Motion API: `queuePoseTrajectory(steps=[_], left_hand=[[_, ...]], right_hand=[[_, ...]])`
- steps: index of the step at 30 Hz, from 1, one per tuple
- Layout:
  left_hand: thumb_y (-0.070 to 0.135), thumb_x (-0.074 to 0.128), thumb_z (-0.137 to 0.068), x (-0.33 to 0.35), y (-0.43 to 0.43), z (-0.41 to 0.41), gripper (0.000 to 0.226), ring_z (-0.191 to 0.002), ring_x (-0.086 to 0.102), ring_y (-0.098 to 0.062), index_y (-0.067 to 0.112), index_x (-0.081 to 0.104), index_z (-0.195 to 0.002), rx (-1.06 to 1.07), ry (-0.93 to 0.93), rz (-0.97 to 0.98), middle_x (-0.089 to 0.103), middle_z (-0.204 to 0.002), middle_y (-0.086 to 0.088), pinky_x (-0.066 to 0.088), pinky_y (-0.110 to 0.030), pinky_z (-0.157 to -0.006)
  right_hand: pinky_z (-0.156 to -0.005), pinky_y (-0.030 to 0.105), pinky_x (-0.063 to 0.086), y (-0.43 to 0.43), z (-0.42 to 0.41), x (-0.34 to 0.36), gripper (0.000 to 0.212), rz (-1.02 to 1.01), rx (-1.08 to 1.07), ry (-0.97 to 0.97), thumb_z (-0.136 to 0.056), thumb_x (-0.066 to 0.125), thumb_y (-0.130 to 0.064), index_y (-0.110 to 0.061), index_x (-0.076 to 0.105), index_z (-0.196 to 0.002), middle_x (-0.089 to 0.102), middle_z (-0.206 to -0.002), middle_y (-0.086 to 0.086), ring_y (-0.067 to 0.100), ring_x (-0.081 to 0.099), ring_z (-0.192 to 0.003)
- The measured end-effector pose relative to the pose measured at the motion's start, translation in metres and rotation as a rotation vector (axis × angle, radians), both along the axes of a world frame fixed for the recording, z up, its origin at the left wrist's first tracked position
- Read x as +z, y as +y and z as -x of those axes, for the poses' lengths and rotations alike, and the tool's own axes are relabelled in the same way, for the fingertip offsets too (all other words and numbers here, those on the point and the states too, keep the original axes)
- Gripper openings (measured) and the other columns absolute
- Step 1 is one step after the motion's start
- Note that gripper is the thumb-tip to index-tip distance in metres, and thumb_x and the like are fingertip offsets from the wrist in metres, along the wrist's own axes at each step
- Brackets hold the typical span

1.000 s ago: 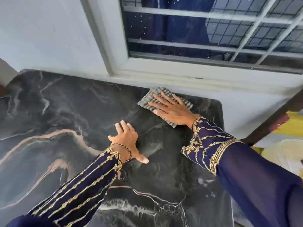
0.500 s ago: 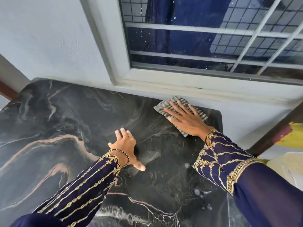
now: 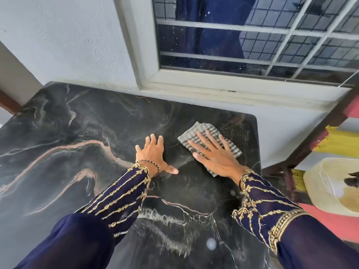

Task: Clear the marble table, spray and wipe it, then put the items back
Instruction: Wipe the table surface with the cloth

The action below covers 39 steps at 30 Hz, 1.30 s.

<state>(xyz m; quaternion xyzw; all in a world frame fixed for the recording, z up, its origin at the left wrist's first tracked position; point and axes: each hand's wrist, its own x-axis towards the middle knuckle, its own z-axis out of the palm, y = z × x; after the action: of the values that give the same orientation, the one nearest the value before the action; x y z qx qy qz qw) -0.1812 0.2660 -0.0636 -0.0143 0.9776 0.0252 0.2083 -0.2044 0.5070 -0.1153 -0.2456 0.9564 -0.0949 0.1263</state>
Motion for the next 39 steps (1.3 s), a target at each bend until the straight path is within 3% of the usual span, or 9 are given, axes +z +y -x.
queuePoseTrajectory(steps=[4,8,22,30,39], left_hand=[[0.062,0.039,-0.091,-0.011,0.007,-0.066,0.084,-0.15,0.003,-0.022,0.01,0.013,-0.151,-0.114,0.214,-0.068,0.005,-0.162,-0.009,0.01,-0.048,-0.122],[0.055,0.032,-0.097,-0.012,0.013,-0.137,0.069,-0.15,0.006,-0.021,0.011,0.021,-0.149,-0.051,0.175,-0.241,0.01,-0.162,-0.008,0.008,-0.044,-0.123],[0.044,0.038,-0.098,0.003,-0.031,-0.303,0.055,-0.15,0.01,-0.019,0.013,0.035,-0.143,0.017,0.17,-0.318,0.018,-0.16,-0.006,0.012,-0.046,-0.121],[0.046,0.034,-0.099,0.013,-0.023,-0.315,0.054,-0.15,0.011,-0.02,0.013,0.038,-0.141,-0.037,0.128,-0.274,0.019,-0.16,-0.007,0.012,-0.047,-0.12],[0.047,0.033,-0.099,0.011,0.011,-0.291,0.056,-0.15,0.009,-0.019,0.013,0.033,-0.145,-0.085,0.105,-0.332,0.017,-0.16,-0.006,0.009,-0.045,-0.121]], right_hand=[[-0.12,0.044,-0.023,-0.013,-0.062,0.0,0.052,-0.006,0.014,0.017,-0.1,0.005,-0.069,-0.065,-0.016,-0.148,-0.028,-0.163,-0.024,0.003,-0.033,-0.148],[-0.118,0.041,-0.027,-0.022,-0.124,0.002,0.053,-0.02,0.041,0.038,-0.102,0.005,-0.067,-0.061,-0.011,-0.152,-0.027,-0.164,-0.021,0.005,-0.033,-0.149],[-0.122,0.05,-0.018,-0.052,-0.307,0.001,0.05,-0.003,0.184,0.043,-0.106,0.012,-0.063,-0.058,0.0,-0.155,-0.019,-0.168,-0.018,0.012,-0.023,-0.155],[-0.118,0.041,-0.029,-0.032,-0.352,0.01,0.049,0.012,0.288,-0.007,-0.106,0.009,-0.062,-0.058,0.009,-0.155,-0.015,-0.168,-0.018,0.008,-0.025,-0.153],[-0.116,0.034,-0.031,0.01,-0.345,0.014,0.046,0.034,0.284,-0.07,-0.108,0.015,-0.058,-0.06,0.009,-0.154,-0.012,-0.168,-0.023,0.004,-0.023,-0.153]])
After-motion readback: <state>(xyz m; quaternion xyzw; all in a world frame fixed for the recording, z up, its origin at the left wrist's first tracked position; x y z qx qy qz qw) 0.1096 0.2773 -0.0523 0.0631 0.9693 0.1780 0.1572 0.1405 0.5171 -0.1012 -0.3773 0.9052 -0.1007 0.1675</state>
